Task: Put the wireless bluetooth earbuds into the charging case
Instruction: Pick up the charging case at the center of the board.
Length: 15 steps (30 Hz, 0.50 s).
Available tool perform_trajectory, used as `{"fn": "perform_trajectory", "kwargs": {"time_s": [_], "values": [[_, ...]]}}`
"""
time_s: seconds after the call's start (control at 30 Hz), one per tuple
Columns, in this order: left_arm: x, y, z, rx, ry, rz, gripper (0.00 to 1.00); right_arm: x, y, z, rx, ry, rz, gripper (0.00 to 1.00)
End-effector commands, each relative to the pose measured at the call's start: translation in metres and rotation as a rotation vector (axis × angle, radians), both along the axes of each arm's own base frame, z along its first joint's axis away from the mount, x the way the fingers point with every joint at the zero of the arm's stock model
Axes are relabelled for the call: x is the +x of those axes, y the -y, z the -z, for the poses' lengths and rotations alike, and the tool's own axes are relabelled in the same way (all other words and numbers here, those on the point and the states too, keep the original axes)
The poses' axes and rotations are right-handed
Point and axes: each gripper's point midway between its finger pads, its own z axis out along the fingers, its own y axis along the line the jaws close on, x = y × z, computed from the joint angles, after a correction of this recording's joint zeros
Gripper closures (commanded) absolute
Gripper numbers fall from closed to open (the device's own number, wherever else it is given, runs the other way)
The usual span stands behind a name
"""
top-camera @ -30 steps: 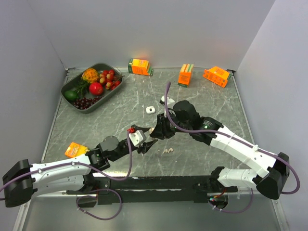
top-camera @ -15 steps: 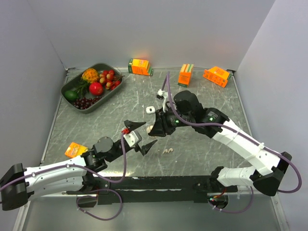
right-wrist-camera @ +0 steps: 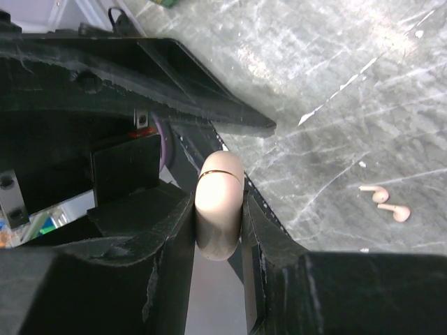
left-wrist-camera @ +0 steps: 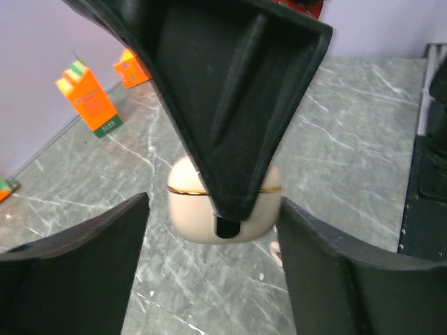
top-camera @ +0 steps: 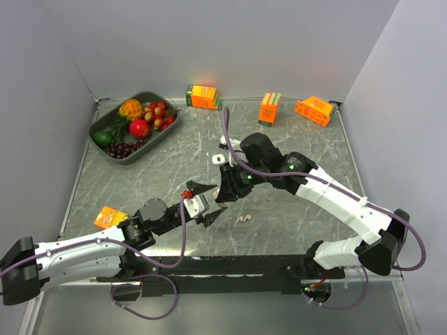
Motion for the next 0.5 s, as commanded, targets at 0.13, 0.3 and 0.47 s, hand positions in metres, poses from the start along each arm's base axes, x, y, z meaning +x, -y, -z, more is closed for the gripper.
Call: {"fn": "perform_trajectory", "kwargs": {"time_s": [0.13, 0.3, 0.47], "values": [[-0.009, 0.007, -0.016, -0.027, 0.009, 0.058, 0.52, 0.005, -0.002, -0.015, 0.028, 0.031, -0.004, 1.0], [-0.009, 0.009, -0.024, -0.058, -0.011, 0.058, 0.29, 0.006, -0.005, -0.014, 0.039, 0.028, 0.0, 1.0], [-0.008, 0.01, -0.024, -0.069, -0.022, 0.054, 0.22, 0.006, -0.007, -0.015, 0.046, 0.023, 0.002, 1.0]]}}
